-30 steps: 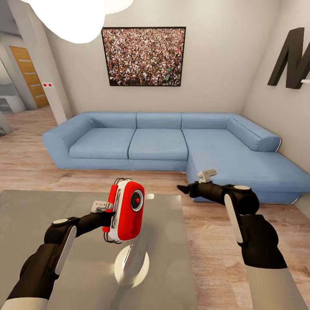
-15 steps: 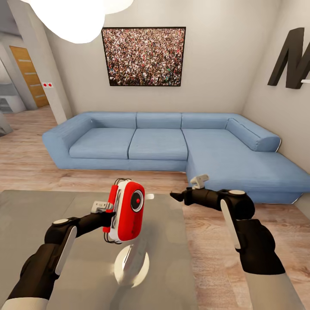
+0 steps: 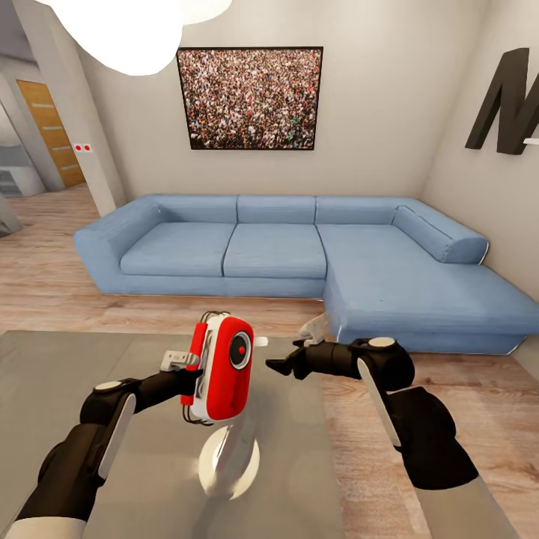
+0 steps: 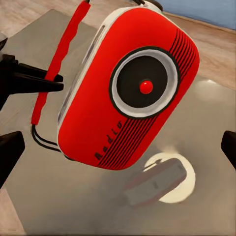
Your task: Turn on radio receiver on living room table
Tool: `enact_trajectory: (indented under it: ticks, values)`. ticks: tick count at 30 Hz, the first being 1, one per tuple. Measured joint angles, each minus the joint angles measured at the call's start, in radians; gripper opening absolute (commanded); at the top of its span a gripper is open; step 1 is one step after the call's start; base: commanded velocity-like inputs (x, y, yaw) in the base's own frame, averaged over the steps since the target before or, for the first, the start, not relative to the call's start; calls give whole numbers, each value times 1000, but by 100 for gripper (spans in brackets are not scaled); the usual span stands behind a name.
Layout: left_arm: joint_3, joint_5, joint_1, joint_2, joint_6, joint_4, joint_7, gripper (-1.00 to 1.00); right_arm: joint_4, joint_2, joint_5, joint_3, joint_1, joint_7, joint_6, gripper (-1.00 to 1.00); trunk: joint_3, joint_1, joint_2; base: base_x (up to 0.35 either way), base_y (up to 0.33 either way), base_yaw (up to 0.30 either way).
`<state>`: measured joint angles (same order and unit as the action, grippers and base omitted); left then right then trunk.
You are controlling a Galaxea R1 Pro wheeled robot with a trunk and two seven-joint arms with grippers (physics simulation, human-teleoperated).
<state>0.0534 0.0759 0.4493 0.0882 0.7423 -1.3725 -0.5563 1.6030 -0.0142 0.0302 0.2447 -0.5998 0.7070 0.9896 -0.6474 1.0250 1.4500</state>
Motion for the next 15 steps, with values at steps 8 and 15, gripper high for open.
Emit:
enact_trajectory:
  ticks: [8,15]
  values:
    - [-14,-2,0,-2,-11,13,0,-100,0,11,0,18,0,0,0,100,0,0,0,0,0,0]
    - [-16,-2,0,-2,-14,30,0,-100,1,13,0,19,0,0,0,100,0,0,0,0,0,0]
